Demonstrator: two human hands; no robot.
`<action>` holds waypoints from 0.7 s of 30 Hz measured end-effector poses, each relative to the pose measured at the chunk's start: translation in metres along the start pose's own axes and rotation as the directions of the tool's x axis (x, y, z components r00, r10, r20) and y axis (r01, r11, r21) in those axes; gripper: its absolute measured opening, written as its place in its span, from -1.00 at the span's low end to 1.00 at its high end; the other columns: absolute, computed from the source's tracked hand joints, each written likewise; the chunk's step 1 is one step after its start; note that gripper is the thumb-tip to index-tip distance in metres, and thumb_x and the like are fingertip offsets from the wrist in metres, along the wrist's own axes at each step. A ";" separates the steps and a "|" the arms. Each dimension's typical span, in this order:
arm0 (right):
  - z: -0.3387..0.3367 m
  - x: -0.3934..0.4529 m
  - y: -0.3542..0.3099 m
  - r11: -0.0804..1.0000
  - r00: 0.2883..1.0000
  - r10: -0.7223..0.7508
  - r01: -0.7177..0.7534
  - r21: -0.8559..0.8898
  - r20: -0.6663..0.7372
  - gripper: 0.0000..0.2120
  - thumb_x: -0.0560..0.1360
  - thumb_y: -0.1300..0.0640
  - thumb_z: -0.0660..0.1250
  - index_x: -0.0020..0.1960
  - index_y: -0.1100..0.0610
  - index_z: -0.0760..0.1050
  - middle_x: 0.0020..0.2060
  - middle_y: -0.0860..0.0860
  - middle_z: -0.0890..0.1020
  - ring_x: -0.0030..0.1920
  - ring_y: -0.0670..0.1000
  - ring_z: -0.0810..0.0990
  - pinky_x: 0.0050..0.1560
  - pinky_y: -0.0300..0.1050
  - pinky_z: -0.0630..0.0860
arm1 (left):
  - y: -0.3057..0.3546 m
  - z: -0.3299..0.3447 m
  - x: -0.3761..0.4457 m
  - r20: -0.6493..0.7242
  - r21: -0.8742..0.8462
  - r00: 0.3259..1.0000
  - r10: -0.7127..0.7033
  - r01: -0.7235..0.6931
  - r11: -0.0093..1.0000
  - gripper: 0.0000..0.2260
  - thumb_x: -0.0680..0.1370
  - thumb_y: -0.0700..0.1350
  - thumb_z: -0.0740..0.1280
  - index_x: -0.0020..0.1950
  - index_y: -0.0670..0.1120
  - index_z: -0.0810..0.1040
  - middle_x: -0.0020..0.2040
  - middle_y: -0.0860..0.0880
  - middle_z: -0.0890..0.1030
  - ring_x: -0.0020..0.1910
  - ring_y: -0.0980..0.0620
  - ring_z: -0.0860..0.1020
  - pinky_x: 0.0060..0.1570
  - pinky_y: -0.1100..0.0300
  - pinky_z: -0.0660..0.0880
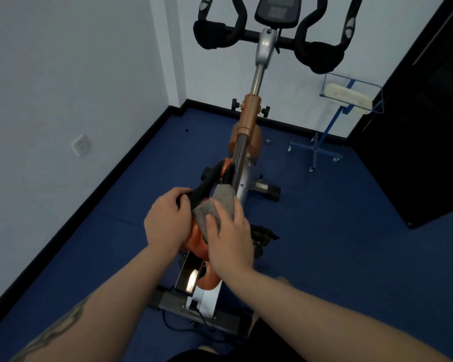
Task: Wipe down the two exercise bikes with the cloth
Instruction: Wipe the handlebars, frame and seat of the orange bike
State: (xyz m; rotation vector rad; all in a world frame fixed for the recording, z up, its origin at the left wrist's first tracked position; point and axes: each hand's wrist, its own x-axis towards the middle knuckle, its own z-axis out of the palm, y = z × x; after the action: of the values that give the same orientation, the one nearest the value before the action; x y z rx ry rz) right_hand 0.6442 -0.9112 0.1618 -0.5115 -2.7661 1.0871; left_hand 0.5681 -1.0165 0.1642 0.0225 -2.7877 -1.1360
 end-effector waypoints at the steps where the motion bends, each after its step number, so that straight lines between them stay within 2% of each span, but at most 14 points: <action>1: -0.001 0.002 0.002 1.000 1.000 -0.008 0.008 0.004 0.010 -0.59 0.61 -0.22 -0.03 0.46 -0.31 0.14 0.54 -0.11 0.08 0.44 0.06 0.24 0.24 0.13 0.45 | 0.000 0.000 0.000 -0.001 -0.001 1.000 0.000 0.000 1.000 -0.77 0.60 -0.04 0.18 0.13 0.13 0.60 -0.06 0.19 0.60 -0.14 0.24 0.47 -0.30 0.36 0.27; 5: -0.012 0.046 0.001 0.970 0.972 0.173 -0.196 0.142 0.158 -0.49 0.64 -0.20 -0.03 0.54 -0.27 -0.09 0.49 0.00 0.28 0.29 0.13 0.47 0.04 -0.01 0.46 | 0.001 0.000 0.000 0.000 0.000 1.000 0.004 -0.004 1.000 -0.77 0.60 -0.05 0.17 0.13 0.13 0.59 -0.07 0.20 0.58 -0.17 0.25 0.47 -0.30 0.37 0.27; 8: -0.011 0.042 -0.006 0.970 0.971 0.228 -0.233 0.066 0.073 -0.38 0.63 -0.20 -0.02 0.58 -0.09 -0.21 0.42 0.04 0.39 0.14 0.12 0.55 -0.15 -0.06 0.42 | 0.001 0.000 0.000 -0.007 0.008 1.000 0.003 -0.003 1.000 -0.76 0.60 -0.05 0.17 0.14 0.13 0.59 -0.07 0.22 0.56 -0.16 0.24 0.46 -0.30 0.38 0.26; 10: -0.006 0.025 -0.005 0.984 0.984 0.175 -0.175 0.036 0.019 -0.36 0.61 -0.23 -0.01 0.59 -0.03 -0.12 0.43 0.00 0.36 0.22 0.08 0.51 -0.04 0.02 0.52 | 0.001 0.000 -0.001 -0.015 0.009 1.000 0.006 -0.006 1.000 -0.77 0.60 -0.05 0.18 0.13 0.13 0.59 -0.09 0.23 0.54 -0.22 0.28 0.44 -0.32 0.37 0.24; 12: -0.006 0.020 -0.003 0.990 0.991 0.130 -0.131 0.056 0.015 -0.38 0.60 -0.22 0.00 0.58 -0.01 -0.04 0.45 -0.03 0.33 0.29 0.06 0.46 0.10 0.09 0.54 | 0.001 0.000 0.000 -0.020 0.011 1.000 0.001 -0.001 1.000 -0.77 0.60 -0.05 0.18 0.12 0.14 0.59 -0.10 0.24 0.53 -0.24 0.31 0.42 -0.33 0.37 0.22; 14: -0.011 0.033 -0.004 0.980 0.981 0.180 -0.185 0.074 0.077 -0.43 0.62 -0.20 0.01 0.55 0.01 0.06 0.41 0.00 0.39 0.27 0.08 0.48 0.15 0.07 0.50 | 0.001 0.000 0.001 -0.022 0.009 1.000 -0.007 0.007 1.000 -0.77 0.60 -0.05 0.18 0.12 0.14 0.60 -0.09 0.23 0.55 -0.21 0.27 0.43 -0.33 0.37 0.23; 17: -0.016 0.049 -0.006 0.942 0.942 0.298 -0.316 0.112 0.154 -0.49 0.63 -0.19 0.00 0.47 0.07 0.21 0.28 0.07 0.50 0.18 0.11 0.53 0.12 0.05 0.49 | 0.000 0.000 0.001 -0.018 0.009 1.000 -0.002 0.003 1.000 -0.77 0.60 -0.05 0.18 0.12 0.14 0.60 -0.07 0.22 0.56 -0.18 0.24 0.45 -0.32 0.36 0.25; 19: -0.013 0.037 -0.008 0.955 0.961 0.262 -0.272 0.118 0.093 -0.46 0.62 -0.19 0.02 0.50 0.06 0.17 0.35 0.05 0.45 0.24 0.09 0.49 0.14 0.06 0.50 | 0.000 0.000 0.000 -0.010 0.002 1.000 0.002 -0.002 1.000 -0.77 0.60 -0.04 0.18 0.12 0.14 0.59 -0.06 0.20 0.59 -0.15 0.23 0.47 -0.32 0.34 0.28; 21: -0.005 0.012 -0.008 0.989 0.990 0.137 -0.138 0.061 0.010 -0.39 0.60 -0.20 0.04 0.56 0.03 0.05 0.49 0.00 0.27 0.38 0.04 0.36 0.28 0.09 0.44 | 0.000 0.001 0.001 -0.011 0.000 1.000 0.000 0.000 1.000 -0.78 0.59 -0.04 0.18 0.11 0.15 0.59 -0.07 0.20 0.60 -0.15 0.22 0.49 -0.33 0.32 0.30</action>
State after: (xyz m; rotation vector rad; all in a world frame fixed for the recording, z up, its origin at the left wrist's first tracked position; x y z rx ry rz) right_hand 0.6325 -0.9093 0.1713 -0.7012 -2.7269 1.1992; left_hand 0.5672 -1.0162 0.1635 0.0282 -2.7785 -1.1323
